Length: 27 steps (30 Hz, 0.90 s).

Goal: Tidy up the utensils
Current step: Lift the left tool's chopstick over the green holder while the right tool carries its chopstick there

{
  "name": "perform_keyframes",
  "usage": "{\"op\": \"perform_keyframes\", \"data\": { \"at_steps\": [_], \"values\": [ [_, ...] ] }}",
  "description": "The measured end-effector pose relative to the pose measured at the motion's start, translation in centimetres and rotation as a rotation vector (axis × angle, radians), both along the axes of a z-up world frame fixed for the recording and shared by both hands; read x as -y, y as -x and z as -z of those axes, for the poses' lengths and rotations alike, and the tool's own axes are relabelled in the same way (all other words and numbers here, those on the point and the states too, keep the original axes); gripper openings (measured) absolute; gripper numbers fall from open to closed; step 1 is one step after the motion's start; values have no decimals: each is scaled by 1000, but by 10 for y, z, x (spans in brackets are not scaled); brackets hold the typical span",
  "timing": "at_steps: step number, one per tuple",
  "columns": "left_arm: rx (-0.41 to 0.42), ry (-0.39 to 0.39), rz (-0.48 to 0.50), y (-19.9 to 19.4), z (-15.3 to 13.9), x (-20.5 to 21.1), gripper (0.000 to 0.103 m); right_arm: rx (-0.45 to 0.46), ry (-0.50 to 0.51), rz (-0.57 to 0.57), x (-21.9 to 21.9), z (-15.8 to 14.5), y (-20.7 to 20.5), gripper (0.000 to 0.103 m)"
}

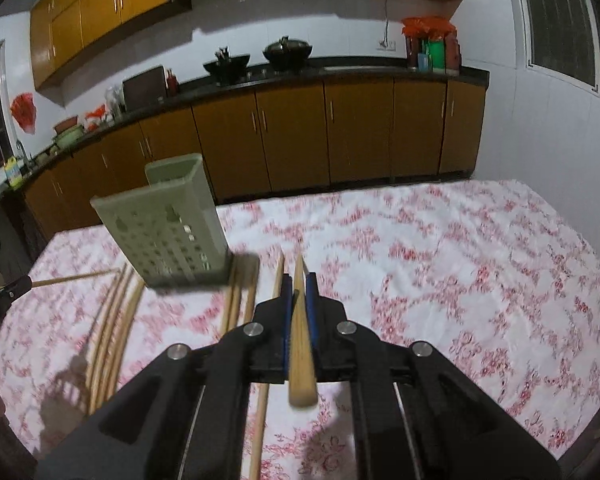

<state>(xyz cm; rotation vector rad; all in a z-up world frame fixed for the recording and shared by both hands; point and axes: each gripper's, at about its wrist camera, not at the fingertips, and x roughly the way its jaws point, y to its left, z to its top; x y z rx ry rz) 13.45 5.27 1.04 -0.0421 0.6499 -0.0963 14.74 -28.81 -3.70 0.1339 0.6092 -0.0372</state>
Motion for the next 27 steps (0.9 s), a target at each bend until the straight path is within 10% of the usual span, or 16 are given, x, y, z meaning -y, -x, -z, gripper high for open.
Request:
{"op": "perform_keyframes", "data": {
  "at_steps": [27],
  "values": [
    [308,111,113,-12,-154,27,7,416,-54,-140,-26,-170,-9,8]
  ]
}}
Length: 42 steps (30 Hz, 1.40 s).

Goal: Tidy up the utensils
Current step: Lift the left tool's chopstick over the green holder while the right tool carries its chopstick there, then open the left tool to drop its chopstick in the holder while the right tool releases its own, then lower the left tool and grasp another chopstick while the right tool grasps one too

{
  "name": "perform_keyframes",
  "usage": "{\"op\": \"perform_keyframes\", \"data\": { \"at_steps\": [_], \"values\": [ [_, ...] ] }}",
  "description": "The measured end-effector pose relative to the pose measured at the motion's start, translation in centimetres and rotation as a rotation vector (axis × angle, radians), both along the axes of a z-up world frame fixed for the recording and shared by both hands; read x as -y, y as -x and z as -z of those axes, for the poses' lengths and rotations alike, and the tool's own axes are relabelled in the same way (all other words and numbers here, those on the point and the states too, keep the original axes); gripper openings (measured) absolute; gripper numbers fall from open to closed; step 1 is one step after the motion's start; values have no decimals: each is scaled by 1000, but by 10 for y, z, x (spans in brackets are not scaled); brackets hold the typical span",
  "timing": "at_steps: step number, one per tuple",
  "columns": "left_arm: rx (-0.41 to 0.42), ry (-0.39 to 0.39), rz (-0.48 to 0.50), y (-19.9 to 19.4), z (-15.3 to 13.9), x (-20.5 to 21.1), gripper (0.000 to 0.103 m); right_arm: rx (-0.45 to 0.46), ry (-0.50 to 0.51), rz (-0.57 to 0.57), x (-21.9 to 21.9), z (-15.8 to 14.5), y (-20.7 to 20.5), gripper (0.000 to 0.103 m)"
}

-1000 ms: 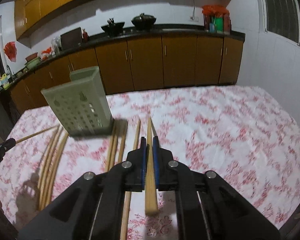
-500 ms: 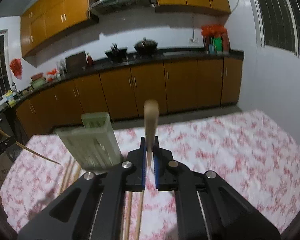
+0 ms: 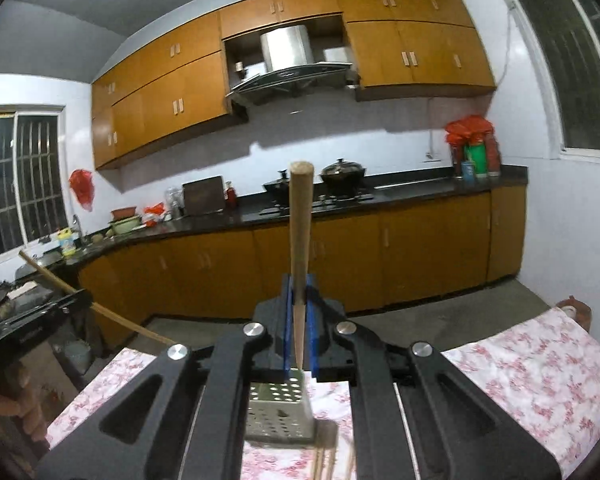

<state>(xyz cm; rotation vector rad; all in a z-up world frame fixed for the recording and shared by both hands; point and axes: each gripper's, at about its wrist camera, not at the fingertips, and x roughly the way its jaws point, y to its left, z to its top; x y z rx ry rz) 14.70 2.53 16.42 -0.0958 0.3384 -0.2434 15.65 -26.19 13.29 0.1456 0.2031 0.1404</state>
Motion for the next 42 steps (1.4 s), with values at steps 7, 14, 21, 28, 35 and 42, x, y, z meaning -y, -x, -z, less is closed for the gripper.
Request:
{"op": "perform_keyframes", "data": {
  "at_steps": [7,14,21,28,35,42],
  "values": [
    [-80,-16,74,-16,26,28,7,-92,30,-40,-21,27,-30,8],
    [-148,-17,94,-37,56,38,7,-192,22,-37,-29,61,-52,8],
    [-200,10,86,-45,72,34,8,-212,19,-45,-33,72,-51,11],
    [-166,41,69,-40,65,30,44,-157,15,-29,-24,58,-32,28],
    [-82,96,28,-17,47,11,46,-124,-25,47,6,54,-4,31],
    [-41,91,-114,15,64,-22,49,-333,12,114,29,124,-11,31]
  ]
}}
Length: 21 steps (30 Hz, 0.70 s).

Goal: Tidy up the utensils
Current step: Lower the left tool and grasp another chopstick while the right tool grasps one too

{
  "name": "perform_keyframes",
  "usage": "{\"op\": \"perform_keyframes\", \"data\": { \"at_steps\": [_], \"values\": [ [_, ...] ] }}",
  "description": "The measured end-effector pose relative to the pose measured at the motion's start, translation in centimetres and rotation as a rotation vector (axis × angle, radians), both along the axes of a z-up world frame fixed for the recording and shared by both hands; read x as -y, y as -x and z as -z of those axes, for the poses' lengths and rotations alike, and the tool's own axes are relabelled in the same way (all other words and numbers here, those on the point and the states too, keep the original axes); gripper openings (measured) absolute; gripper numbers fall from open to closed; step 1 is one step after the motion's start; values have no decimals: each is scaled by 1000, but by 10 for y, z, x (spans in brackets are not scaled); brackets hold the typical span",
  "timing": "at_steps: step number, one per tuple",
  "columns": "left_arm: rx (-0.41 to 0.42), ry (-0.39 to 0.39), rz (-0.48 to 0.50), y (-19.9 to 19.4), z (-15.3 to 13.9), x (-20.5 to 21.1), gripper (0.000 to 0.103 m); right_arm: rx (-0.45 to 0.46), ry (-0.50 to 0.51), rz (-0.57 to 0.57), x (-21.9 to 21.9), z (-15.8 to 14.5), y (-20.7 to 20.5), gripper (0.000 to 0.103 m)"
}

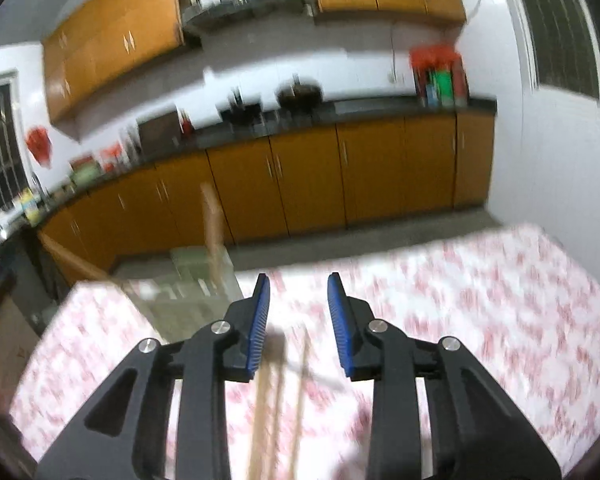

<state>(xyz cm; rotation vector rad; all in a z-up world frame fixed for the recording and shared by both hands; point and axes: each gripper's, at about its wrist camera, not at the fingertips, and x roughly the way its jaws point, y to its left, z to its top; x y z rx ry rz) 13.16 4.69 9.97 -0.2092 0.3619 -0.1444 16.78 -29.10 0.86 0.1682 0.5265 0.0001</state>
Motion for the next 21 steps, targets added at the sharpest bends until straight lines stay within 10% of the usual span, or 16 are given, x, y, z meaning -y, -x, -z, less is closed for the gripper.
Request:
{"op": "perform_keyframes", "data": {
  "at_steps": [9,21],
  "values": [
    [-326,-112,-36,-3,112,-7,42,-310,23,-106,-29,119,2,19],
    [-480,-100,64,10,169,8,27,-363,70,-73,-28,143,-1,8]
  ]
}}
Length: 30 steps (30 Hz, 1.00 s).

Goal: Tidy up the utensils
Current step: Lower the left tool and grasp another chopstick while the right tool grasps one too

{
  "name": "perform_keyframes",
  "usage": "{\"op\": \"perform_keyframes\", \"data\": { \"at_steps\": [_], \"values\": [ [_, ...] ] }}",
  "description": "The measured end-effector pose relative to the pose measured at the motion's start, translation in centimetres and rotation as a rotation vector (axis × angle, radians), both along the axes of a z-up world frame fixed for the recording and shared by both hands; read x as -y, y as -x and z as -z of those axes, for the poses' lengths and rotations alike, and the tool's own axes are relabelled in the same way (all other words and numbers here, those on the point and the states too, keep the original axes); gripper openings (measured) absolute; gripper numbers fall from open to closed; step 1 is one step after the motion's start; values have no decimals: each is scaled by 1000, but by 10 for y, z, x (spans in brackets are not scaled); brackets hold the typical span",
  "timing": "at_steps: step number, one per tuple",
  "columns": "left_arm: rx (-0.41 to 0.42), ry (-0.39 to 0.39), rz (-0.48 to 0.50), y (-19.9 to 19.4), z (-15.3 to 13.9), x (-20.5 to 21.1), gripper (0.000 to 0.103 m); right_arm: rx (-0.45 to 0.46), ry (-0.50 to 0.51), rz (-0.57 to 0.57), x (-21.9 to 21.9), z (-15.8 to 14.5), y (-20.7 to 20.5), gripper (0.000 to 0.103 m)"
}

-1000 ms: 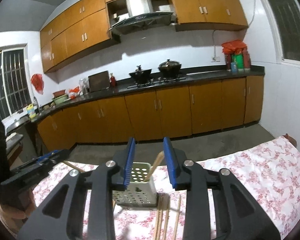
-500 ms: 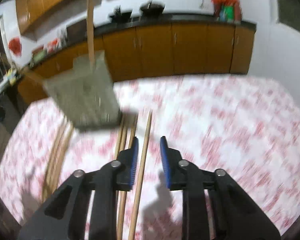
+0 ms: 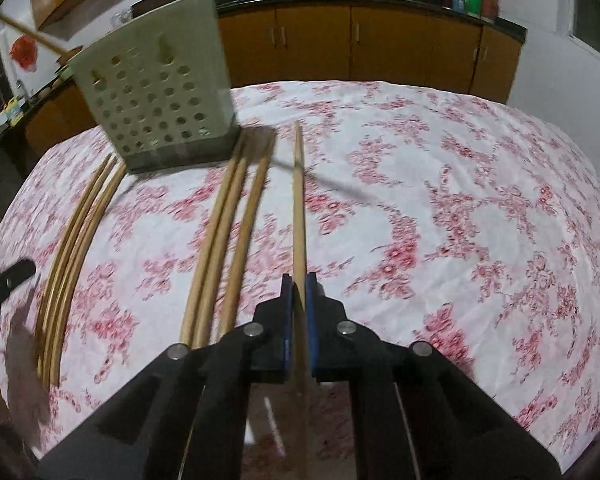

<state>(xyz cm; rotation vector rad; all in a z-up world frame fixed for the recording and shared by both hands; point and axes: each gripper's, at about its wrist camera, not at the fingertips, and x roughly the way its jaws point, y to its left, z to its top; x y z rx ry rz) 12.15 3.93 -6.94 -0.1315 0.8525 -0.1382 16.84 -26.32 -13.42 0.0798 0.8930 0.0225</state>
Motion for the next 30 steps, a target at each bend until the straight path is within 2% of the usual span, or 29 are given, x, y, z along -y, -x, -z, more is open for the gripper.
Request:
{"op": "perform_keyframes", "data": {
  "at_steps": [9,19,25,30],
  "values": [
    [-44,-6,58,6,16,15,19,3,1,4,3,0,0,8],
    [-27,-99,68,11,18,28,9,4,28,-12,0,1,9,9],
    [-37,-103,29,-15,16,18,7,19,42,-23,-5,0,-1,8],
    [-29,-91,-8,-35,16,6,7,33,51,20,0,0,-18,8]
  ]
}}
